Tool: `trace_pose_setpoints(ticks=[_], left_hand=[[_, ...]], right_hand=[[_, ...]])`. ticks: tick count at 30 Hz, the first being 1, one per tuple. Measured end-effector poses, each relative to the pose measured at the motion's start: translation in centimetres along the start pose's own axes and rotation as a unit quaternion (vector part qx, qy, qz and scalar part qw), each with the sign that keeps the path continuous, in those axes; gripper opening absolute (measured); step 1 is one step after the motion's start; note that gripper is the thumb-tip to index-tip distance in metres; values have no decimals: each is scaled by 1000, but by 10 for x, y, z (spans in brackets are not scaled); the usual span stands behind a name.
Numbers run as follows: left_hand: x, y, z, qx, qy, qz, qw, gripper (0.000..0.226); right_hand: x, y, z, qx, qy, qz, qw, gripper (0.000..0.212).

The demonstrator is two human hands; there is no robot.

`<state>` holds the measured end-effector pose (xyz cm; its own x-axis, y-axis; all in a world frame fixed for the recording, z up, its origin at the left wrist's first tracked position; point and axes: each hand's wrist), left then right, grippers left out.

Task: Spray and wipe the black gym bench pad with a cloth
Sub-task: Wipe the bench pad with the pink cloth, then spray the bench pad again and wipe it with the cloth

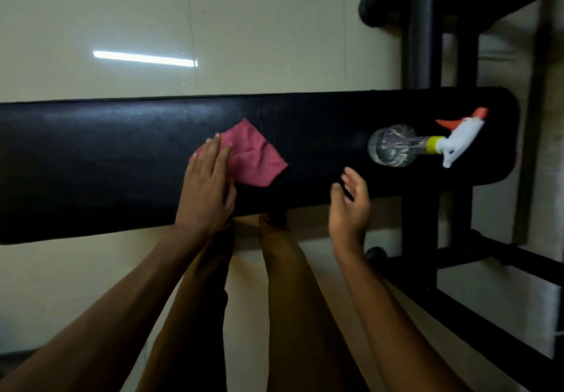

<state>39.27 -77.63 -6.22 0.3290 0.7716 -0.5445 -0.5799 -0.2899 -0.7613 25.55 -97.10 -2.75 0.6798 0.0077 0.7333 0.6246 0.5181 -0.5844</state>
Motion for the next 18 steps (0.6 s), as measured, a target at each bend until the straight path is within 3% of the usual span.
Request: trace_pose_setpoints(ticks=[2, 4, 9, 14, 18], left_hand=[[-28, 11, -3, 15, 26, 20, 999, 70], [-52, 26, -8, 28, 50, 30, 998, 70], [-97, 70, -28, 56, 76, 4, 996, 68], [-127, 107, -53, 39, 42, -61, 996, 69], [-142, 128, -68, 39, 4, -90, 995, 73]], right_hand=[[-6, -38, -14, -105, 61, -49, 991, 46], [-11, -66, -29, -150, 57, -40, 986, 65], [-17, -88, -88, -89, -48, -12, 995, 93], [-4, -75, -148, -123, -205, 8, 971, 75], [14, -76, -189, -30, -265, -8, 964, 61]])
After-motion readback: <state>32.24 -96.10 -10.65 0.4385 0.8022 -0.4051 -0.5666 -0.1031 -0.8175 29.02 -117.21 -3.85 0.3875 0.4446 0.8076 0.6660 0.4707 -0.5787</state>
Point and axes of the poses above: each hand's wrist, its own z-axis away from the middle knuckle, its own y-axis out of the palm, x = y × z, and after that the axes turned 3 degrees about -y, right-handed
